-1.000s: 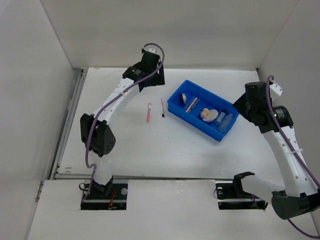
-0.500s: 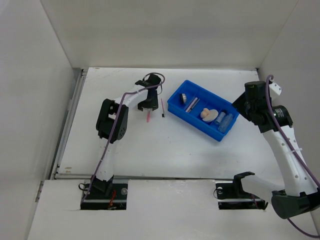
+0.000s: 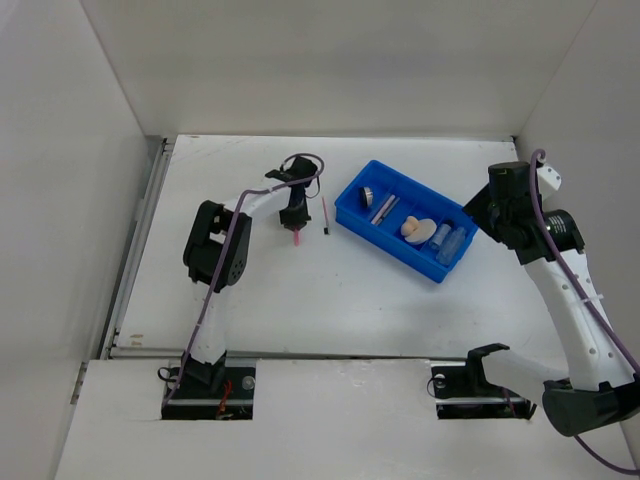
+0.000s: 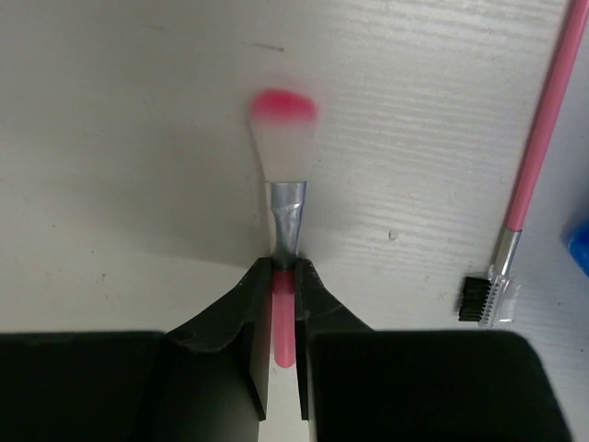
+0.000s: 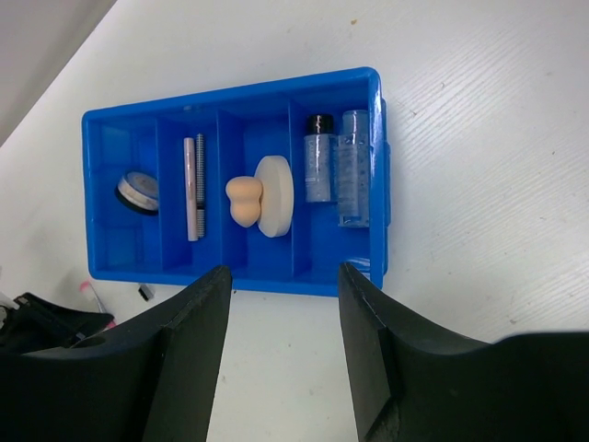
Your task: Organize the makeup
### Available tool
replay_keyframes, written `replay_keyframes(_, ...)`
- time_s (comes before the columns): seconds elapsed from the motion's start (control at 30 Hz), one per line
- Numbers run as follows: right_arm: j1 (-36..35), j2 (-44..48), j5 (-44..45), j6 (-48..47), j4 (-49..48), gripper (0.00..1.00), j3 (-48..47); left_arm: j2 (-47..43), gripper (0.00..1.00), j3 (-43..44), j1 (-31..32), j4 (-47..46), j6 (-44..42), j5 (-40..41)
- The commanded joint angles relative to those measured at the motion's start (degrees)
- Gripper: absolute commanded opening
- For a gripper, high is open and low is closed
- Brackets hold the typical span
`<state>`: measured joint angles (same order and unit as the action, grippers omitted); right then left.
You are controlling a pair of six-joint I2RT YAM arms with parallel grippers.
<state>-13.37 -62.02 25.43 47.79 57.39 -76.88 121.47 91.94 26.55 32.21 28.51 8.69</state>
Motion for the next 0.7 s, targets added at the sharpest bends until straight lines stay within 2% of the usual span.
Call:
replay_keyframes(0.0, -0.3, 0.1, -0.3, -0.2, -2.0, 0.56, -0.2, -2.8, 0.00, 2.2, 0.2, 5.1, -1.1, 1.1)
replay_keyframes(0.13, -0.3, 0.8, 0.2, -0.2, -2.0, 0.56, 0.9, -8.6, 0.00, 7.2, 0.9, 5.2, -9.2, 1.8)
replay_keyframes(0.2, -0.3, 0.8, 0.2, -0.2, -2.6, 0.56, 1.5, -10.5, 0.00, 11.0, 2.8, 3.9, -15.3, -4.1)
replay_keyframes(0.27, -0.3, 0.8, -0.5, -0.2, -3.2, 0.56, 2.0, -10.5, 0.00, 15.3, 4.1, 4.4, -18.0, -8.2)
replay_keyframes(0.47, -0.3, 1.4, -2.1, 0.4, -4.3, 0.56, 3.2, 0.9, 0.00, 36.3, 9.7, 10.9, -20.3, -18.1)
replay_keyframes(0.67, -0.3, 3.0, -2.6, 0.4, -3.7, 0.56, 3.8, 7.7, 0.00, 43.1, 14.2, 5.2, -19.6, -22.2)
